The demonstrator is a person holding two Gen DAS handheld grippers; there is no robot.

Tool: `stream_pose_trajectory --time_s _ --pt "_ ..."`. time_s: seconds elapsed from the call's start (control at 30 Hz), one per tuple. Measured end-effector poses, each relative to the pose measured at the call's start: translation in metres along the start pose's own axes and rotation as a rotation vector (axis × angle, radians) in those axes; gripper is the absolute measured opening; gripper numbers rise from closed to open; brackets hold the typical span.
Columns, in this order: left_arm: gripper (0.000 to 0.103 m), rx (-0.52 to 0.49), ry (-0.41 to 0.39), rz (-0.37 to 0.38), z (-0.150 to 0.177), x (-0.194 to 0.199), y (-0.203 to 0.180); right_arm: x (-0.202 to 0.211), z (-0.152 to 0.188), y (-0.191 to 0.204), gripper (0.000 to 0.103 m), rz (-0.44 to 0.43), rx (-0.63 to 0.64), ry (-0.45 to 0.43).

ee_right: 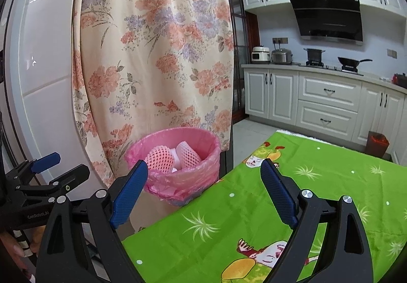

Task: Collect trash

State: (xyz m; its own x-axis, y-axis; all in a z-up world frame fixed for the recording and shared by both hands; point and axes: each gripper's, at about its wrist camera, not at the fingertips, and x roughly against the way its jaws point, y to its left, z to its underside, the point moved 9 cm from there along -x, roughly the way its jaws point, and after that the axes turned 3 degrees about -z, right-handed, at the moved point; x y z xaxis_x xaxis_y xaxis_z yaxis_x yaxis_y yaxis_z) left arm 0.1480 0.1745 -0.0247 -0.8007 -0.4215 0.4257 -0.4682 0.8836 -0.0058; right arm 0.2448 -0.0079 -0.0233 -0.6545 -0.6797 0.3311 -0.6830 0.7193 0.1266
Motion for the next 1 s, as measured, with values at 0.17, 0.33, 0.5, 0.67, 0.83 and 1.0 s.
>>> stream_pose_trajectory --time_s 0.17,0.33,0.5,0.67,0.83,1.0 --pt "0.098 -0.012 -0.004 -0.002 0.008 -0.002 -0.002 -0.001 0.003 0.0 0.085 0.006 0.002 -0.004" --pt "0.098 -0.007 -0.003 0.0 0.011 -0.003 0.0 -0.003 0.005 0.003 0.085 0.004 0.013 0.004" --pt "0.098 -0.002 -0.005 -0.006 0.011 -0.004 0.003 -0.003 0.005 0.005 0.085 0.002 0.017 0.008" --pt "0.098 0.002 -0.006 -0.01 0.012 -0.003 0.005 -0.005 0.006 0.006 0.085 -0.001 0.015 0.013" --pt "0.098 0.002 -0.002 -0.011 0.013 -0.004 0.005 -0.007 0.008 0.008 0.085 -0.008 0.019 0.018" --pt "0.098 0.0 -0.002 -0.011 0.013 -0.004 0.005 -0.007 0.008 0.009 0.085 -0.008 0.018 0.018"
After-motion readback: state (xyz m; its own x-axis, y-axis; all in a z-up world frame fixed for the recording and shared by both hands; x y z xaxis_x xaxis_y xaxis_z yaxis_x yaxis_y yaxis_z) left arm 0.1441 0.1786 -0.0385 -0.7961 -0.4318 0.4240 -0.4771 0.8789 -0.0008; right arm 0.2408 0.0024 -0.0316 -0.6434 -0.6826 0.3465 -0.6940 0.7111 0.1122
